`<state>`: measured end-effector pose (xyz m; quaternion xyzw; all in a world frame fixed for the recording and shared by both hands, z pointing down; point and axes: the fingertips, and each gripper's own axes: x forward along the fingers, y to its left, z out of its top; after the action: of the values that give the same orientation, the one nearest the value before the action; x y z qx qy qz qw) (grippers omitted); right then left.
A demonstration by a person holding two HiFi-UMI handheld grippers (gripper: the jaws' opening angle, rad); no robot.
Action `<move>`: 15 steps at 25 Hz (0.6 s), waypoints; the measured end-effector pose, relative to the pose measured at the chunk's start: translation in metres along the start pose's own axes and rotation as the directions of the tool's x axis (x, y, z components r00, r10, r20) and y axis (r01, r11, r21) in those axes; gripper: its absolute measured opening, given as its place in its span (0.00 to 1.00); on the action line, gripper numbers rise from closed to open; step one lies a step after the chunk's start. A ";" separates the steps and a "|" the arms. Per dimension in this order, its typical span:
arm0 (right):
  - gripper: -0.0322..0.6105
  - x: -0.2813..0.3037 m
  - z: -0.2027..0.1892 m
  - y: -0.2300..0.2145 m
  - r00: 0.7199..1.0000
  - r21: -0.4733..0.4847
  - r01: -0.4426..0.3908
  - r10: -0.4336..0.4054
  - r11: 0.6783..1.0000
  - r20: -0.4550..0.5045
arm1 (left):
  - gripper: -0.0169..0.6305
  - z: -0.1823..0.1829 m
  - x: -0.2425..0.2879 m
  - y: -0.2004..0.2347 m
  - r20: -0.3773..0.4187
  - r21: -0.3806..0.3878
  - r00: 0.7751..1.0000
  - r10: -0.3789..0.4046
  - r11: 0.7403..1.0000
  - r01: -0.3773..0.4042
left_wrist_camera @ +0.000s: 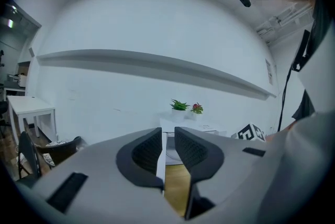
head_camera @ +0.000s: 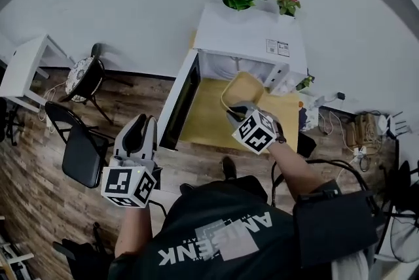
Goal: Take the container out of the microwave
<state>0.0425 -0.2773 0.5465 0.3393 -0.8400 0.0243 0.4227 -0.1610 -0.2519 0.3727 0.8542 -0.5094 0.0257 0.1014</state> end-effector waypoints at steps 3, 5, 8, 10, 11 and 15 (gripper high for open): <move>0.11 -0.023 0.006 0.003 1.000 0.024 0.016 -0.017 1.000 0.018 | 0.13 0.006 0.010 0.003 0.023 -0.003 1.000 -0.002 1.000 0.002; 0.11 -0.037 0.009 0.001 0.999 0.037 0.034 -0.035 0.999 0.028 | 0.11 0.008 0.019 0.000 0.024 0.001 0.999 -0.034 0.999 0.034; 0.11 -0.060 0.015 -0.002 0.997 0.084 0.049 -0.054 0.995 0.057 | 0.08 0.009 0.029 -0.007 0.016 0.025 0.997 -0.079 0.997 0.078; 0.11 -0.076 0.021 -0.006 0.994 0.106 0.064 -0.072 0.992 0.078 | 0.06 0.010 0.036 -0.012 0.009 0.030 0.995 -0.104 0.994 0.104; 0.11 -0.084 0.024 -0.008 0.993 0.110 0.072 -0.082 0.991 0.088 | 0.05 0.011 0.039 -0.015 0.006 0.031 0.993 -0.116 0.993 0.116; 0.11 -0.110 0.034 -0.016 0.988 0.140 0.105 -0.120 0.984 0.100 | 0.03 0.014 0.049 -0.025 -0.003 0.037 0.987 -0.164 0.986 0.164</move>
<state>0.0738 -0.2399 0.4413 0.4148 -0.8376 0.0385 0.3534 -0.1169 -0.2858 0.3624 0.8948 -0.4370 0.0266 0.0872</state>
